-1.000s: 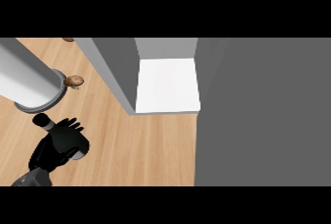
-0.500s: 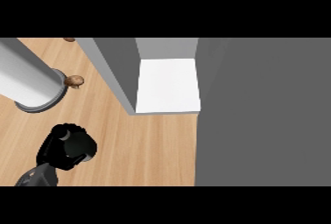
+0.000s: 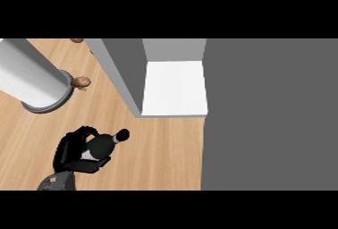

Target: Pick up the wine, place it into the cabinet and close the cabinet

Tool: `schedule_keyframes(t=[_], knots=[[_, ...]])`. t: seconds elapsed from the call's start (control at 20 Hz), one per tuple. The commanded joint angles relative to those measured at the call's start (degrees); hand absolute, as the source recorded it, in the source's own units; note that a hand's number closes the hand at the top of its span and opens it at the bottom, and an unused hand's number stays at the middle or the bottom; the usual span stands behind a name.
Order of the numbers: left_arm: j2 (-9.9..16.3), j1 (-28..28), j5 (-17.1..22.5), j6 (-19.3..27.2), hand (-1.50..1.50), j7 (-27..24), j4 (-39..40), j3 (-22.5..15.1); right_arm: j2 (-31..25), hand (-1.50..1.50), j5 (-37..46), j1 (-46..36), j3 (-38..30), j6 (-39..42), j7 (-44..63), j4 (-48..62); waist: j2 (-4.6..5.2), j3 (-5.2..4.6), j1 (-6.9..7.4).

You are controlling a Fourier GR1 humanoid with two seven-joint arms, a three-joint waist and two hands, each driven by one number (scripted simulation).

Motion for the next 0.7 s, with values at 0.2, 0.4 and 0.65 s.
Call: schedule_keyframes(t=[0.2, 0.4, 0.65], knots=[[-5.92, 7.47, -6.8, 13.63, 1.5, 6.9, -15.74, -7.12, -0.87, -1.5, -1.8, 1.41, -0.11, -2.82, 5.87, -10.94, 0.12, -0.22, 0.44], [-8.64, 6.32, -3.21, 21.34, 1.5, 14.75, -20.76, -15.28, -0.41, -1.5, -0.88, 5.57, -0.18, 0.4, 1.33, -8.27, 0.12, -0.23, -0.38], [-8.74, 5.93, -5.49, 24.92, 1.5, 22.03, -28.19, -18.2, 0.61, -1.5, -0.31, 5.44, 0.64, -0.01, 2.25, -8.31, 0.31, -0.26, -0.16]])
